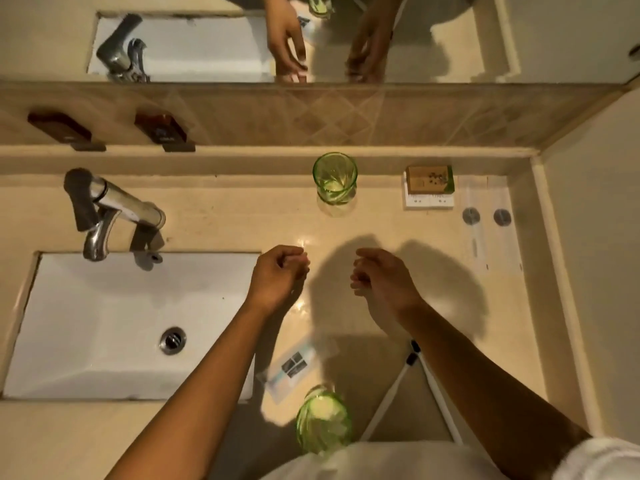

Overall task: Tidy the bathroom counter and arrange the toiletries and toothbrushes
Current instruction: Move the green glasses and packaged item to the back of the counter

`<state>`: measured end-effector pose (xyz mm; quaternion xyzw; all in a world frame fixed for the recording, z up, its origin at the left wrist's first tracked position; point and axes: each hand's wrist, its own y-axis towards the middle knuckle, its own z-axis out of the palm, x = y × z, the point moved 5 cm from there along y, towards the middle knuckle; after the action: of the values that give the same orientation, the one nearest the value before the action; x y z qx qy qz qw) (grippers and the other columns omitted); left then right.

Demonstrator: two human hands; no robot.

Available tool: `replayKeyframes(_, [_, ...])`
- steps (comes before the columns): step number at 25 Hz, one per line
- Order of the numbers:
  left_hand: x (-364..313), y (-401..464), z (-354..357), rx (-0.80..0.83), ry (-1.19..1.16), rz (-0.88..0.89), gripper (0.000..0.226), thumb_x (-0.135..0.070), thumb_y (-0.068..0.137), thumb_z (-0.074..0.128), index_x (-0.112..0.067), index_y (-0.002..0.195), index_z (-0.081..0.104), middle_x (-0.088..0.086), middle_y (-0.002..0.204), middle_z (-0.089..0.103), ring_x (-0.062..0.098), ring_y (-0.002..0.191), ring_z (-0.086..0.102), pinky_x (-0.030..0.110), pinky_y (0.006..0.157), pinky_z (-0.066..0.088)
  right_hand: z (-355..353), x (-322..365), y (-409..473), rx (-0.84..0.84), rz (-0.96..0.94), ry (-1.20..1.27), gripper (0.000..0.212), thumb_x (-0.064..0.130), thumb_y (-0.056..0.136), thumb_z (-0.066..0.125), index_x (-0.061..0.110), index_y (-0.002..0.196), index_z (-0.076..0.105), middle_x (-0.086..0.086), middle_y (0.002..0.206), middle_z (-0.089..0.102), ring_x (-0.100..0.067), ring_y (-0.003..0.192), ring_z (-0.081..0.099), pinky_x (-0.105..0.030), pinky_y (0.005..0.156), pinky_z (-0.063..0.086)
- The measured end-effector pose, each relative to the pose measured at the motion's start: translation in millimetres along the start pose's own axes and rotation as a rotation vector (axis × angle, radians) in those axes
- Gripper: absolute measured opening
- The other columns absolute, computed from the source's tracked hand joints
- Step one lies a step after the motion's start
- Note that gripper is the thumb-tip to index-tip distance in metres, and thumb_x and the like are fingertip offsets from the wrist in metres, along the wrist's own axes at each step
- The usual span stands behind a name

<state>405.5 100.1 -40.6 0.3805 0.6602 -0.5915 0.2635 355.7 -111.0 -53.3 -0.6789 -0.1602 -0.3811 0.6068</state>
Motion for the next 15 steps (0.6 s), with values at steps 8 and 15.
replayKeyframes(8, [104,-98,-63,-0.066,0.612,0.115,0.02,-0.016,0.096,0.056,-0.022,0.107,0.072,0.001,0.105,0.069,0.016,0.091,0.064,0.028,0.08,0.048,55,-68,-66,0.38,-0.533,-1.217,0.04,0.015,0.085,0.068,0.02,0.125,0.065,-0.004,0.127,0.059,-0.021,0.12,0.052,-0.032,0.106,0.043])
replayKeyframes(15, [135,-132,-62,-0.084,0.628,0.097,0.035,-0.016,0.087,0.066,-0.017,0.122,0.064,0.007,0.11,0.056,0.023,0.097,0.059,0.032,0.086,0.047,78,-85,-77,0.378,-0.62,-1.429,0.06,0.021,0.084,0.07,0.028,0.141,0.052,-0.004,0.136,0.05,-0.026,0.121,0.045,-0.037,0.105,0.045])
